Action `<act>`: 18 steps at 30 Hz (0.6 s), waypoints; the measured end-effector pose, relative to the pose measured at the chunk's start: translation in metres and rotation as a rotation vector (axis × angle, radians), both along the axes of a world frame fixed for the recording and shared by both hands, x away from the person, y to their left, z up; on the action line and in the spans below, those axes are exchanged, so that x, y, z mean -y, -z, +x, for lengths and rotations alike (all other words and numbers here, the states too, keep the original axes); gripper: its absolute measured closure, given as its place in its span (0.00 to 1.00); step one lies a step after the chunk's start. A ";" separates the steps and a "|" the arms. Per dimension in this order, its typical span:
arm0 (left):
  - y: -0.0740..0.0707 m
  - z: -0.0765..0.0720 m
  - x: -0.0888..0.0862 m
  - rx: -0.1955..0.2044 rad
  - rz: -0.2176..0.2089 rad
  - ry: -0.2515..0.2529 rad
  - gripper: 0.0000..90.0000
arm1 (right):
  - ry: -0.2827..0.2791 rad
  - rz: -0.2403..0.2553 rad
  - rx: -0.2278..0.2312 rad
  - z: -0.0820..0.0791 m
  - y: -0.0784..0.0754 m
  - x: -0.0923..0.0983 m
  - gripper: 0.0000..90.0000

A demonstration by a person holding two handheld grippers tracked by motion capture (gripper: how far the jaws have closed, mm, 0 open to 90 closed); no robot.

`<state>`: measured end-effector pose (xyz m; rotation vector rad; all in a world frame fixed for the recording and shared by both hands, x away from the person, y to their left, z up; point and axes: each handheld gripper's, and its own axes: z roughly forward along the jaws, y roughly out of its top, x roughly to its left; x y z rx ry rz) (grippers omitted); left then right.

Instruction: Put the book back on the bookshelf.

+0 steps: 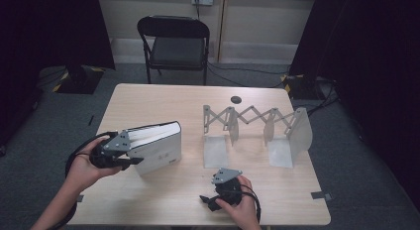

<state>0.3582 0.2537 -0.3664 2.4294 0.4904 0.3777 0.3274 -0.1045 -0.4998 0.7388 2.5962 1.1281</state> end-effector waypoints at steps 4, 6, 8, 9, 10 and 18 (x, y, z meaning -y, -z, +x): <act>0.000 0.001 0.000 -0.005 0.005 -0.009 0.82 | 0.001 0.000 0.000 0.000 0.000 0.000 0.14; -0.001 0.002 0.000 -0.006 0.011 -0.010 0.82 | 0.001 0.000 0.000 0.000 0.000 0.000 0.14; -0.001 0.003 0.001 -0.008 0.020 -0.018 0.82 | 0.000 0.000 -0.001 0.000 0.000 0.000 0.14; -0.002 0.004 0.001 -0.007 0.023 -0.014 0.82 | 0.001 0.000 0.000 0.000 0.000 0.000 0.14; -0.002 0.004 0.001 -0.010 0.020 -0.021 0.81 | 0.000 -0.001 -0.001 0.000 0.000 0.000 0.14; -0.002 0.007 0.001 0.001 0.042 -0.027 0.77 | 0.001 0.000 0.000 0.000 0.000 0.000 0.14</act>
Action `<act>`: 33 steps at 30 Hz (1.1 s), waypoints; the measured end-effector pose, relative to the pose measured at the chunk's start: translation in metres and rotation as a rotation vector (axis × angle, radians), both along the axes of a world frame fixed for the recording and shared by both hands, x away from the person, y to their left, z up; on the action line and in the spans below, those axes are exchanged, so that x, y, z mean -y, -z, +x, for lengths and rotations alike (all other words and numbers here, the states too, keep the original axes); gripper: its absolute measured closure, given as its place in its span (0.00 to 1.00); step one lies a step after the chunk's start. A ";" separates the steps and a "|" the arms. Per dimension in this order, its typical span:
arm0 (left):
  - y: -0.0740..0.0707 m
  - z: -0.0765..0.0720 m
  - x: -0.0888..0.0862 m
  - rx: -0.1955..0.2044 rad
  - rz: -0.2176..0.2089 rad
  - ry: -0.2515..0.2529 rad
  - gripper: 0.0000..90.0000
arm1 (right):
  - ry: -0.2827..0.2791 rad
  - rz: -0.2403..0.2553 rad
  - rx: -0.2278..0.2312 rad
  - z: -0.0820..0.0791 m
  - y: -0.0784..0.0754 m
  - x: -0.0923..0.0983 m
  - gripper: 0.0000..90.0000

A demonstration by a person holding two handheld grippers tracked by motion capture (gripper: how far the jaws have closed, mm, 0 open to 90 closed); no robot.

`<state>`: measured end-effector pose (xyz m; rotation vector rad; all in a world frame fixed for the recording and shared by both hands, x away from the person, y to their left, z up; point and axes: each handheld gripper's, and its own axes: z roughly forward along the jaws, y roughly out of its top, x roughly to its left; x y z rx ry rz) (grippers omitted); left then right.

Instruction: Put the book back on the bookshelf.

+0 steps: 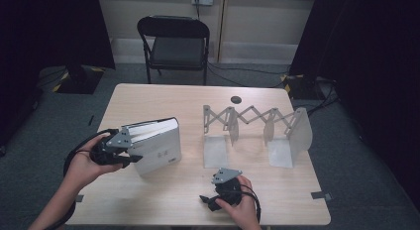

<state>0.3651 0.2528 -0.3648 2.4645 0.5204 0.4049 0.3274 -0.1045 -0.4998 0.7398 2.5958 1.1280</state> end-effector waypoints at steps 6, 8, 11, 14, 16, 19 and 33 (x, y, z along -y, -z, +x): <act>0.001 0.001 0.000 0.004 -0.009 0.002 0.71 | 0.001 0.000 -0.001 0.000 0.000 0.000 0.14; 0.001 0.002 0.000 0.005 -0.012 -0.004 0.69 | 0.001 0.000 0.000 0.000 0.000 0.000 0.14; 0.000 0.003 0.001 0.009 -0.017 -0.012 0.67 | 0.001 -0.001 -0.001 0.000 0.000 0.000 0.14; -0.001 0.004 0.003 0.015 -0.018 -0.005 0.67 | 0.001 0.000 -0.001 0.000 0.000 0.000 0.14; -0.003 0.005 0.005 0.026 -0.008 -0.008 0.71 | 0.000 -0.001 -0.001 0.000 0.000 0.000 0.14; -0.004 0.005 0.007 0.001 -0.022 -0.014 0.78 | 0.001 0.000 0.000 0.000 0.000 0.000 0.14; -0.007 -0.006 0.003 -0.071 -0.047 0.049 0.83 | 0.000 -0.001 0.002 0.001 0.000 0.000 0.14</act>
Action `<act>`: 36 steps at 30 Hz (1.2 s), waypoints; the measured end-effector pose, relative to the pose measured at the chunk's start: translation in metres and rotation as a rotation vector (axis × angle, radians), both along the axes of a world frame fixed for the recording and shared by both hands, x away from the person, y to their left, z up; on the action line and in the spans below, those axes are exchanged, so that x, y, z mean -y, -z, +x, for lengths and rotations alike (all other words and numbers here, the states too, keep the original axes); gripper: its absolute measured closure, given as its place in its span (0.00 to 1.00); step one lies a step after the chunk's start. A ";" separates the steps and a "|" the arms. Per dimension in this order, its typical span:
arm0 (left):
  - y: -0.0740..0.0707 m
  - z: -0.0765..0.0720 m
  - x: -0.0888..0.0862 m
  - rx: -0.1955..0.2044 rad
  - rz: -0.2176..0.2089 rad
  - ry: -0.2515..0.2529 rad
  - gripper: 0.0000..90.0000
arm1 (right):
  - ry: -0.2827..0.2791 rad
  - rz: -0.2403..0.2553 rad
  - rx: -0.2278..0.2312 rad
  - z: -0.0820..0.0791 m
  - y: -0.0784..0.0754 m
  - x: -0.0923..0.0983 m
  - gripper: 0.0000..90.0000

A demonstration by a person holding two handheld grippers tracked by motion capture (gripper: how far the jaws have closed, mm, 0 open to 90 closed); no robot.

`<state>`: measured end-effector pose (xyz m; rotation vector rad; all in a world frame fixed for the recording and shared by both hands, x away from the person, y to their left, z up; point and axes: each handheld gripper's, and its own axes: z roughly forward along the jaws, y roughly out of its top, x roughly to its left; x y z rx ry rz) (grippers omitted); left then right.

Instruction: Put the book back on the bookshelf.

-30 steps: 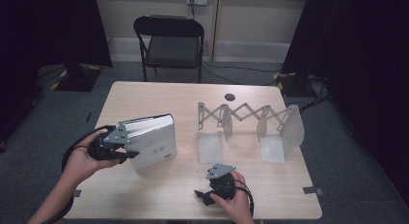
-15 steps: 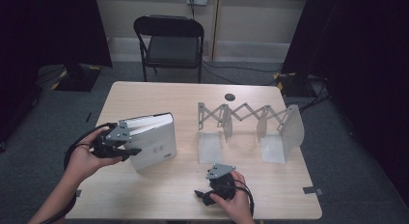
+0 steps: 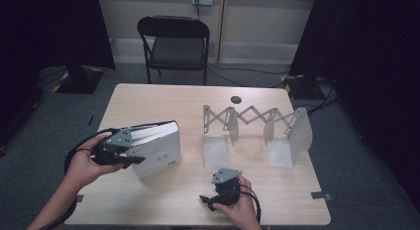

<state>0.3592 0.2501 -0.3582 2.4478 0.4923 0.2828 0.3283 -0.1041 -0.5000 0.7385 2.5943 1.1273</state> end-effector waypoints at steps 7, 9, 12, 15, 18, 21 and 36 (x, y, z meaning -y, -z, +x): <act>0.000 -0.014 -0.006 -0.012 -0.006 0.050 0.83 | 0.005 -0.002 -0.002 0.001 0.000 0.000 0.13; -0.001 -0.017 -0.008 -0.014 -0.003 0.067 0.83 | 0.005 -0.002 -0.002 0.001 0.000 0.000 0.13; 0.000 -0.020 -0.010 -0.009 -0.001 0.080 0.83 | 0.005 -0.001 -0.002 0.001 0.000 0.000 0.13; 0.000 -0.019 -0.011 -0.002 0.001 0.088 0.83 | 0.010 -0.001 -0.001 0.001 0.000 -0.001 0.14; 0.000 -0.019 -0.011 0.002 0.003 0.084 0.81 | 0.015 -0.005 -0.004 0.001 -0.001 -0.001 0.16; -0.002 -0.018 -0.013 0.014 0.001 0.074 0.79 | 0.016 -0.025 -0.016 0.001 -0.003 -0.003 0.16; 0.003 -0.018 -0.018 0.019 -0.007 0.029 0.68 | -0.096 -0.141 -0.056 0.007 -0.019 -0.018 0.24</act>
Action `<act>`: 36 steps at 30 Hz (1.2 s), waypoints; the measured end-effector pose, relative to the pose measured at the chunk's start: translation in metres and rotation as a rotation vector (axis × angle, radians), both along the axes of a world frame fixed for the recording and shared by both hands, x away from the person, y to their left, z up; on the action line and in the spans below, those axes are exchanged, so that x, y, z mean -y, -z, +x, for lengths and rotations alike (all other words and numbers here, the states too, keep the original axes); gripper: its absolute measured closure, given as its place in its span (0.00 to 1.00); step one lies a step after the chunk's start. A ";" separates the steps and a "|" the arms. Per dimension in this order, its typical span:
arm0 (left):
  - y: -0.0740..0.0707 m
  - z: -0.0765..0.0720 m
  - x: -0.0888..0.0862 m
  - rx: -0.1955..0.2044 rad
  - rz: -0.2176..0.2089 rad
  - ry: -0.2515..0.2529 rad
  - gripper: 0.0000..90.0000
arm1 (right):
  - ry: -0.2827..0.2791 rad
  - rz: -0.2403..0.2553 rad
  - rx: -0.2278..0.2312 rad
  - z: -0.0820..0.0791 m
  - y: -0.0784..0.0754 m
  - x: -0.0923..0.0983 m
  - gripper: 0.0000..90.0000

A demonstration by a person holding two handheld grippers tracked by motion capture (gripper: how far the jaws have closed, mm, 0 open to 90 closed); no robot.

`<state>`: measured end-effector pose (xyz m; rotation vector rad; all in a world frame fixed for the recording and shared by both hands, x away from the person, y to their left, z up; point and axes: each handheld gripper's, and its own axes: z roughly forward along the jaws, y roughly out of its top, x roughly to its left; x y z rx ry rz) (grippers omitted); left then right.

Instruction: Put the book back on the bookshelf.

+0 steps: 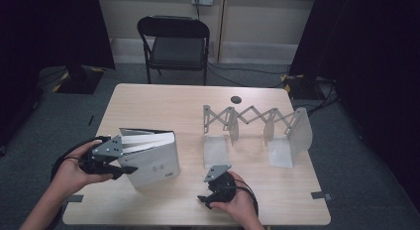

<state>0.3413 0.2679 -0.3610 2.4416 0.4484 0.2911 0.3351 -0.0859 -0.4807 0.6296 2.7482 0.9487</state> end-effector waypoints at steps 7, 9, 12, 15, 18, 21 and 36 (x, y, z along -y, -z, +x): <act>0.005 0.000 -0.004 -0.017 0.003 -0.033 0.63 | -0.049 -0.009 -0.031 0.008 -0.015 -0.005 0.25; 0.006 0.000 -0.004 -0.014 0.004 -0.036 0.62 | -0.058 -0.021 -0.029 0.010 -0.020 -0.007 0.25; 0.008 0.000 -0.006 -0.015 -0.008 -0.048 0.60 | -0.067 -0.012 -0.036 0.014 -0.029 -0.009 0.25; 0.009 0.000 -0.007 -0.011 -0.001 -0.052 0.60 | -0.076 -0.012 -0.031 0.018 -0.039 -0.011 0.25; 0.008 -0.001 -0.007 -0.004 -0.006 -0.055 0.60 | -0.090 -0.010 -0.028 0.021 -0.048 -0.016 0.25; 0.006 0.000 -0.006 -0.003 -0.007 -0.056 0.59 | -0.102 -0.016 -0.019 0.023 -0.056 -0.021 0.25; 0.009 0.000 -0.007 -0.006 -0.032 -0.067 0.58 | -0.145 -0.007 -0.016 0.043 -0.095 -0.047 0.25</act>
